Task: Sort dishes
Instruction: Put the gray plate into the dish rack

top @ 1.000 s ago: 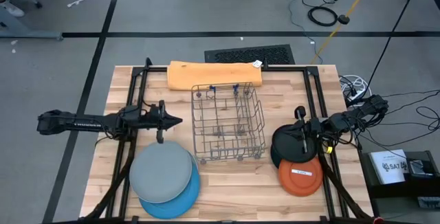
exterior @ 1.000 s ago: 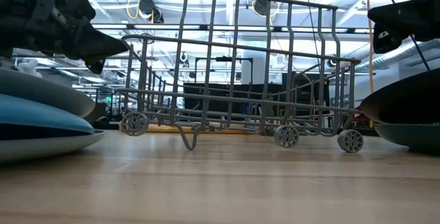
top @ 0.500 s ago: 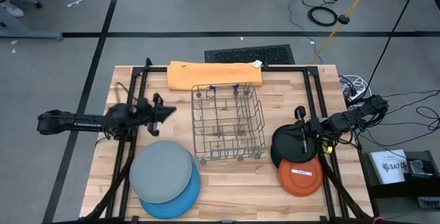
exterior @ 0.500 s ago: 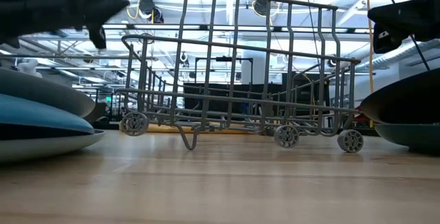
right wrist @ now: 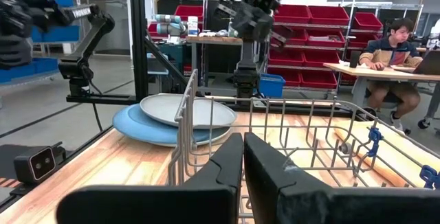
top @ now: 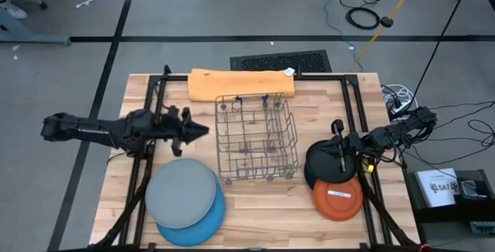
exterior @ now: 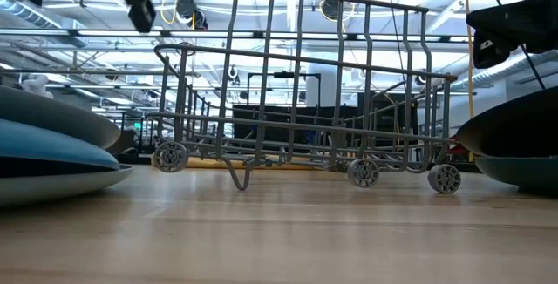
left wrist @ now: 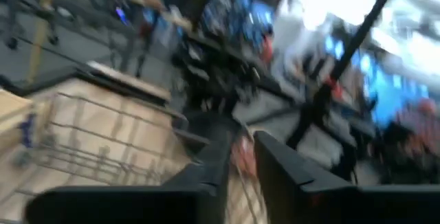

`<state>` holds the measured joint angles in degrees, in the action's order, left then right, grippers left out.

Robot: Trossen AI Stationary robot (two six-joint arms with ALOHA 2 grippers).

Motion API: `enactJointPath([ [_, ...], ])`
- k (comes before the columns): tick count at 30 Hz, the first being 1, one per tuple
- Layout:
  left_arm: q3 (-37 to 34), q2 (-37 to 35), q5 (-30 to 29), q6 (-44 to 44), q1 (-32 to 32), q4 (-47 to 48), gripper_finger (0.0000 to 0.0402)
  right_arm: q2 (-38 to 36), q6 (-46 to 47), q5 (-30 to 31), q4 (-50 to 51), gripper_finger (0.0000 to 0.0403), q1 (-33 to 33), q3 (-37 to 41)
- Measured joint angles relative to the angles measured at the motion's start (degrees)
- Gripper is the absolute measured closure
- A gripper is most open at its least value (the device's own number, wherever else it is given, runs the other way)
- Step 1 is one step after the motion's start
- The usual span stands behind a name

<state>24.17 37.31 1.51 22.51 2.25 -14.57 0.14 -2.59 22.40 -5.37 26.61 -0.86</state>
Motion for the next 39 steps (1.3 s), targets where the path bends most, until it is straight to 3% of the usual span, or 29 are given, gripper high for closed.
enactJointPath([
  [4,10.3,3.6,1.4,-6.8,3.5,19.8,0.0264,0.0,0.0,0.0,0.0,0.0392,0.0,0.0],
  [8,21.4,7.4,1.4,-6.9,5.1,44.5,0.0247,0.0,0.0,0.0,0.0,0.0392,0.0,0.0],
  [15,26.9,13.0,4.8,-1.3,8.7,56.6,0.0245,0.0,0.0,0.0,0.0,0.0392,0.0,0.0],
  [21,26.9,17.4,1.9,5.2,13.5,75.1,0.0245,0.0,-13.5,0.1,-0.8,0.0392,0.0,0.0],
  [28,24.8,18.4,-2.8,0.7,15.1,75.0,0.024,0.0,-7.9,0.1,-18.4,0.0392,0.0,0.0],
  [33,21.0,18.5,-3.4,-3.3,14.5,71.5,0.0204,0.0,-1.1,0.2,-30.9,0.0392,0.0,0.0],
  [39,19.0,18.5,-0.4,2.3,14.3,70.2,0.0169,2.9,3.3,0.3,-39.6,0.0392,0.0,-0.4],
])
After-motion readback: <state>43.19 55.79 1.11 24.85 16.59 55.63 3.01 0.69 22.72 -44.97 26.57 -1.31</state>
